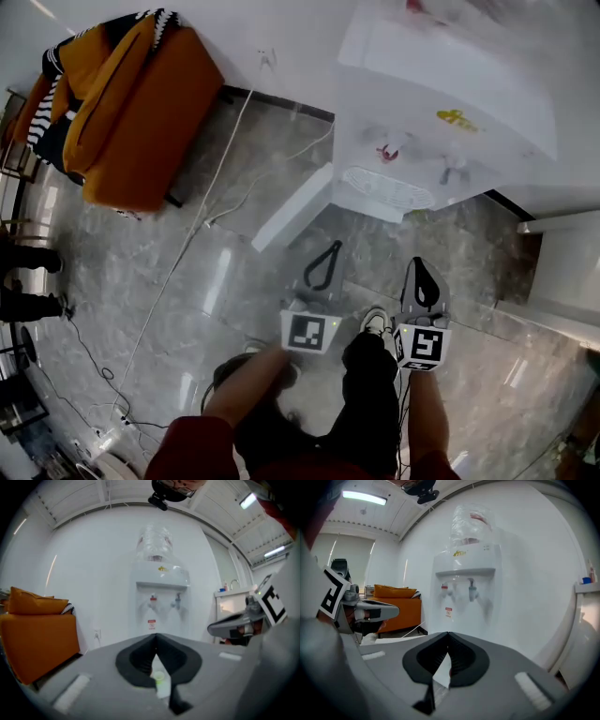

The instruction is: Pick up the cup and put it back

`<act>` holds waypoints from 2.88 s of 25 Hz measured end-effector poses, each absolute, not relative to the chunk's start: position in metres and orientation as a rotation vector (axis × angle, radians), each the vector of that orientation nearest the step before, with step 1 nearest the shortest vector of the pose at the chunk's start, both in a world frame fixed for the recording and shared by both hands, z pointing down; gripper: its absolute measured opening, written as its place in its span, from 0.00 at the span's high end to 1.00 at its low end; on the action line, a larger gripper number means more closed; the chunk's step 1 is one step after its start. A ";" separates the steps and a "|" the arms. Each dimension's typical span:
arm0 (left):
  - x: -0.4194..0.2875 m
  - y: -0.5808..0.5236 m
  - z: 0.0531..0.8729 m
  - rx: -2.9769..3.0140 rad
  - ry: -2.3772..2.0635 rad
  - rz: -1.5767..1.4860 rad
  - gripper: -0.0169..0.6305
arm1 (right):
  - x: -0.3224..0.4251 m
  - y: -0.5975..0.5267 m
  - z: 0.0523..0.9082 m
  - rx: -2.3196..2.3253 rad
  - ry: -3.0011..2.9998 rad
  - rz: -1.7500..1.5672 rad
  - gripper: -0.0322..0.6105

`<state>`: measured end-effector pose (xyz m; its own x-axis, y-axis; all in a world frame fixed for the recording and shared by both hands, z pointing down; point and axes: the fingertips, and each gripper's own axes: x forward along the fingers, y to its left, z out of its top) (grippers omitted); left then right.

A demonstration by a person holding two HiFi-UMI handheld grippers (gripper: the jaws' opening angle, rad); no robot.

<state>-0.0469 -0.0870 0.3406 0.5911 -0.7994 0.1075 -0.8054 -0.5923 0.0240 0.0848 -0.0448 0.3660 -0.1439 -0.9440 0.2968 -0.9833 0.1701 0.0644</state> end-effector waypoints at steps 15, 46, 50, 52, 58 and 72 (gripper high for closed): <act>-0.038 -0.135 0.613 2.734 -1.362 0.064 0.97 | 0.101 -0.093 0.620 1.886 -2.229 0.111 0.95; -0.021 -0.156 0.779 2.689 -1.434 0.228 0.97 | 0.127 -0.140 0.788 1.959 -2.187 0.225 0.95; -0.024 -0.161 0.778 2.689 -1.458 0.227 0.97 | 0.125 -0.146 0.794 1.951 -2.181 0.236 0.95; -0.026 -0.164 0.777 2.687 -1.469 0.219 0.97 | 0.126 -0.148 0.798 1.951 -2.184 0.248 0.95; -0.026 -0.166 0.783 2.678 -1.478 0.228 0.97 | 0.125 -0.159 0.808 1.927 -2.211 0.271 0.87; -0.028 -0.166 0.791 2.654 -1.483 0.241 0.97 | 0.120 -0.242 0.835 1.860 -2.217 0.322 0.45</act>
